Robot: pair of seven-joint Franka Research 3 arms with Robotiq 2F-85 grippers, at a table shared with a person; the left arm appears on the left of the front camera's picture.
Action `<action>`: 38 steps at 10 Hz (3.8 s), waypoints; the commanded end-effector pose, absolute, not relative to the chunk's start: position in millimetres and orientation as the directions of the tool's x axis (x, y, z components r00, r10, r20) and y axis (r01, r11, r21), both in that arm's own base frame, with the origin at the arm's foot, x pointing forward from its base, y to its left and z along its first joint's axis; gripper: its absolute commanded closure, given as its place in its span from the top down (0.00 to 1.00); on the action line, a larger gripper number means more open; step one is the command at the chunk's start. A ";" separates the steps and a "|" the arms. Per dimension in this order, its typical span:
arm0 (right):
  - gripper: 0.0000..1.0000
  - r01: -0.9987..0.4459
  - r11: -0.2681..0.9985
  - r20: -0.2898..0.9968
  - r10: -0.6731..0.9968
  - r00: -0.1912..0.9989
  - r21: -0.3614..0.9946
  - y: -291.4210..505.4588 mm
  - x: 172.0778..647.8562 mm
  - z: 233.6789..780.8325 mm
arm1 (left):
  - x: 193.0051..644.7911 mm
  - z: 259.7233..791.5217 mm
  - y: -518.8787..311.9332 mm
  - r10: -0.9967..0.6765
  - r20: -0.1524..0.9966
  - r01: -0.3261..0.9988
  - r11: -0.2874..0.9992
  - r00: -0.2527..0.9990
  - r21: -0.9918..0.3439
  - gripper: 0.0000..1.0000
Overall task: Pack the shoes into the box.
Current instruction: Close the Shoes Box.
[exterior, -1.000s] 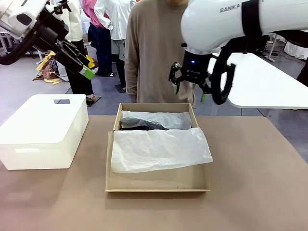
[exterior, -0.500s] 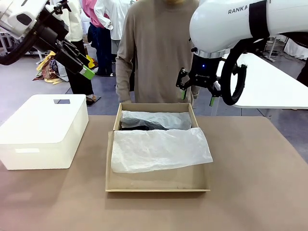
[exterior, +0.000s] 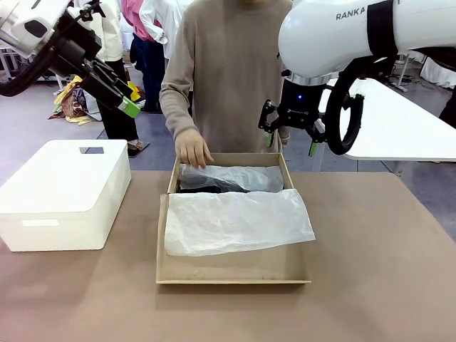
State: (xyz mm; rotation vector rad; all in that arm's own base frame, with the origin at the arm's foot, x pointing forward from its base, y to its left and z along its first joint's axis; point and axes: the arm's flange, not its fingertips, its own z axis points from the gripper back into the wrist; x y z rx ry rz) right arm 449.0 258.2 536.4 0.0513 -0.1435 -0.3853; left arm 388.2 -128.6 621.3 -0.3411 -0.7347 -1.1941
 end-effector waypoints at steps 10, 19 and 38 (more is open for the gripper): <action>1.00 -0.672 0.740 0.331 0.628 0.704 0.025 94.8 454.4 548.3 | 387.1 619.2 -126.7 -0.703 0.693 0.933 0.336 0.159 0.128 1.00; 1.00 -0.758 0.643 0.245 0.756 0.607 -0.107 87.9 458.8 549.0 | 387.1 619.2 -126.7 -0.703 0.693 0.933 0.336 0.159 0.128 1.00; 0.00 -0.998 -0.024 0.335 0.942 -0.001 0.066 56.9 483.1 505.0 | 387.1 619.2 -126.7 -0.703 0.693 0.933 0.336 0.159 0.128 1.00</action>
